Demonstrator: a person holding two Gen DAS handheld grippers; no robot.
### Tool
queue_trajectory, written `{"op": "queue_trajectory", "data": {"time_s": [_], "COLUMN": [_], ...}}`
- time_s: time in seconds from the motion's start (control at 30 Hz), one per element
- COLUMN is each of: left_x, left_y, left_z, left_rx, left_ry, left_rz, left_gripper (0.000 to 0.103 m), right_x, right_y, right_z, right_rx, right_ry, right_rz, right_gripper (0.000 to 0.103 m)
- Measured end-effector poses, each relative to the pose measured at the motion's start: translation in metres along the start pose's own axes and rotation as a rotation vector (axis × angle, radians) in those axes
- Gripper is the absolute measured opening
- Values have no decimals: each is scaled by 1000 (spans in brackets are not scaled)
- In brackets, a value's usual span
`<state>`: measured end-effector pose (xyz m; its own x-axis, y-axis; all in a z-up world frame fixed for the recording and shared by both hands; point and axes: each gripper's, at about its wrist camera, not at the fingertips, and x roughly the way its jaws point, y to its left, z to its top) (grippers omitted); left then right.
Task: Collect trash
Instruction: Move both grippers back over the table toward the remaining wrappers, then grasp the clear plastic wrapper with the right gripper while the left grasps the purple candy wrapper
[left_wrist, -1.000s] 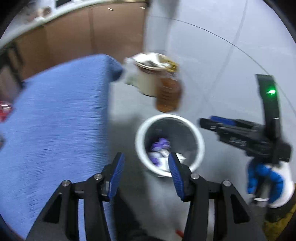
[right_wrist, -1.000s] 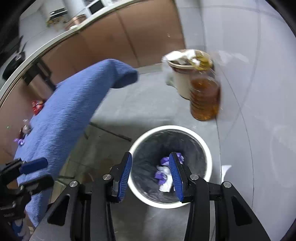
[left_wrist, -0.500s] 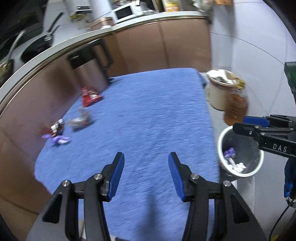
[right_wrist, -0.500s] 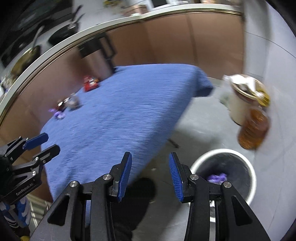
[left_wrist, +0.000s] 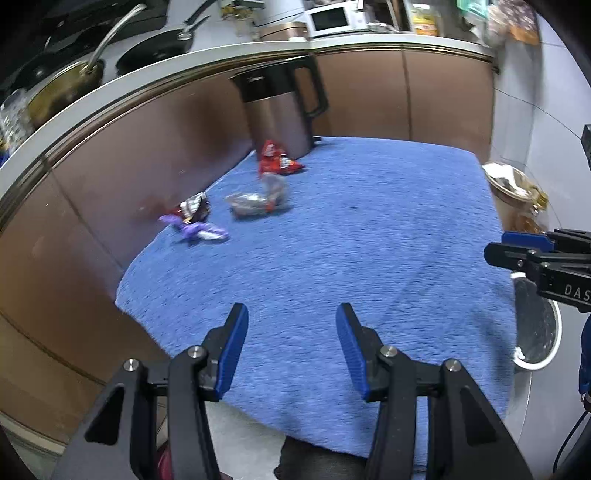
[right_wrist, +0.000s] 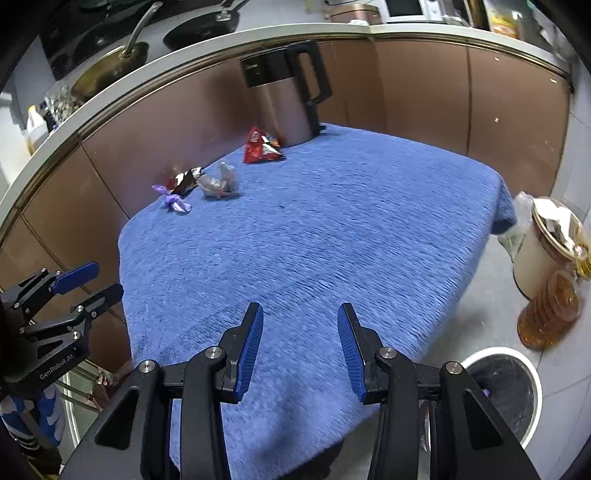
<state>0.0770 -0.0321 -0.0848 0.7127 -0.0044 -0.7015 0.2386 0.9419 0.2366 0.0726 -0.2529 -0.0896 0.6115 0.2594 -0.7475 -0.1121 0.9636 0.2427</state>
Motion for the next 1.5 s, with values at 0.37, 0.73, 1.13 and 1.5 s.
{"op": "queue_trajectory", "data": {"time_s": [0.37, 0.73, 1.13, 1.5], "left_x": [12, 30, 51, 93], "left_y": [39, 76, 108, 183], "left_z": [-8, -10, -14, -4], "left_rx": [-71, -137, -202, -442], "left_ry": [18, 36, 65, 34], "left_rz": [39, 65, 74, -111], "left_gripper": [48, 48, 48, 62], "right_x": [25, 49, 75, 111], "right_y": [32, 58, 86, 114], "right_z": [22, 37, 57, 100], "right_rx": [-81, -131, -193, -235], "right_ry": [24, 51, 72, 32], "right_rz": [31, 38, 63, 117], "right_gripper": [42, 42, 42, 51]}}
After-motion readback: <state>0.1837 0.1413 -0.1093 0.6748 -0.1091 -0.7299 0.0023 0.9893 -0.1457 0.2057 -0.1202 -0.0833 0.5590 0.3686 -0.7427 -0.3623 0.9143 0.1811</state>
